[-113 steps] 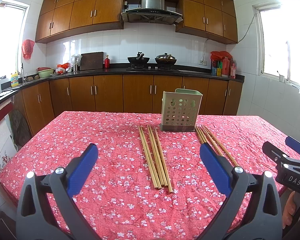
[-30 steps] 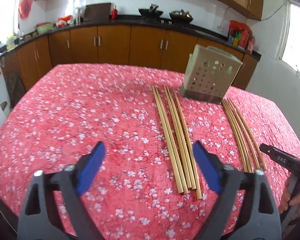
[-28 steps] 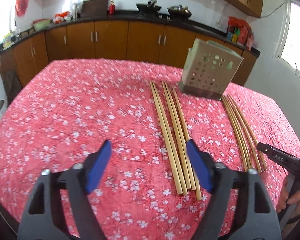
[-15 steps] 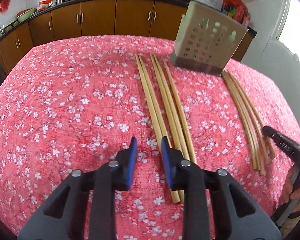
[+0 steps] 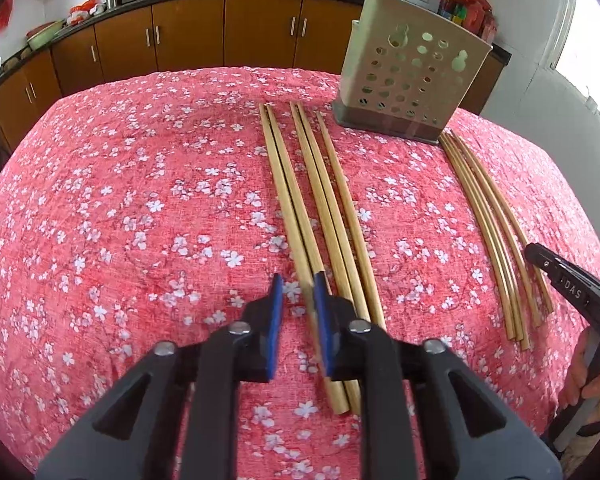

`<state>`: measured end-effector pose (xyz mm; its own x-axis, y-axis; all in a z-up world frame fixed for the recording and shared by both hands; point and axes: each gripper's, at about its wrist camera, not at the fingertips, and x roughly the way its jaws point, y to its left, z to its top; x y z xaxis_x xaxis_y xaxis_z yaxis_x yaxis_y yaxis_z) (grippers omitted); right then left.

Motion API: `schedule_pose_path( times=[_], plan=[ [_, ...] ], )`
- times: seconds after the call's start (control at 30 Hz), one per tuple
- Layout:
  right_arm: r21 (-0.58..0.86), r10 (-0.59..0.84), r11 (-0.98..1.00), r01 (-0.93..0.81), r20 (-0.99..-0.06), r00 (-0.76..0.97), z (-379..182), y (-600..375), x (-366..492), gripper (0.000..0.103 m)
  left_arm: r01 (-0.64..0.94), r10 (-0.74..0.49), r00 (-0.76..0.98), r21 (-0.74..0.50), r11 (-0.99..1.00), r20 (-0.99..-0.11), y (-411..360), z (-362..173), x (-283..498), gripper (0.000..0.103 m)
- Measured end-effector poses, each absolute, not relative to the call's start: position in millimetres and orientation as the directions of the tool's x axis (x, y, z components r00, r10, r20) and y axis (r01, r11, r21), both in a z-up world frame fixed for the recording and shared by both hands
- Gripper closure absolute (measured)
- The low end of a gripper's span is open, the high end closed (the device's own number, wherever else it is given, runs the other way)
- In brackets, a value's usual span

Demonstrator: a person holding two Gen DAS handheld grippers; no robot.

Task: Organize utensils
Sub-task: 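Grasp one wooden chopstick with the left gripper while the right gripper grasps another, then lift both chopsticks upright, lower them into the perforated holder, open both grippers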

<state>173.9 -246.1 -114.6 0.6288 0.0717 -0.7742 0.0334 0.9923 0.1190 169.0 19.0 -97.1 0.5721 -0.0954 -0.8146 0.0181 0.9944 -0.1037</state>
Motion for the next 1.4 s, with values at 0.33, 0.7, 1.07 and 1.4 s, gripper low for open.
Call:
schedule_pose_path(
  times=[0.33, 0.7, 1.07, 1.4],
  plan=[
    [0.099, 0.056, 0.995, 0.031, -0.765, 0.641, -116.6, -255.8, 186.5, 0.094, -0.061, -0.005, 0.588, -0.050, 0.997, -0.809, 41.1, -100.3, 199.6, 0.095],
    [0.129, 0.028, 0.986, 0.109, -0.759, 0.650, -119.5, -289.5, 200.2, 0.094, -0.039, -0.091, 0.639, -0.151, 0.988, -0.764, 85.0, -103.6, 208.4, 0.094],
    [0.102, 0.021, 0.991, 0.089, -0.761, 0.649, -119.7, -280.9, 187.0, 0.095, -0.032, -0.067, 0.639, -0.113, 0.993, -0.766, 80.9, -102.5, 185.1, 0.094],
    [0.136, 0.028, 0.987, 0.083, -0.656, 0.754, -74.2, -290.9, 161.0, 0.095, -0.030, -0.054, 0.696, -0.104, 0.994, -0.716, 82.5, -67.0, 176.2, 0.095]
  ],
)
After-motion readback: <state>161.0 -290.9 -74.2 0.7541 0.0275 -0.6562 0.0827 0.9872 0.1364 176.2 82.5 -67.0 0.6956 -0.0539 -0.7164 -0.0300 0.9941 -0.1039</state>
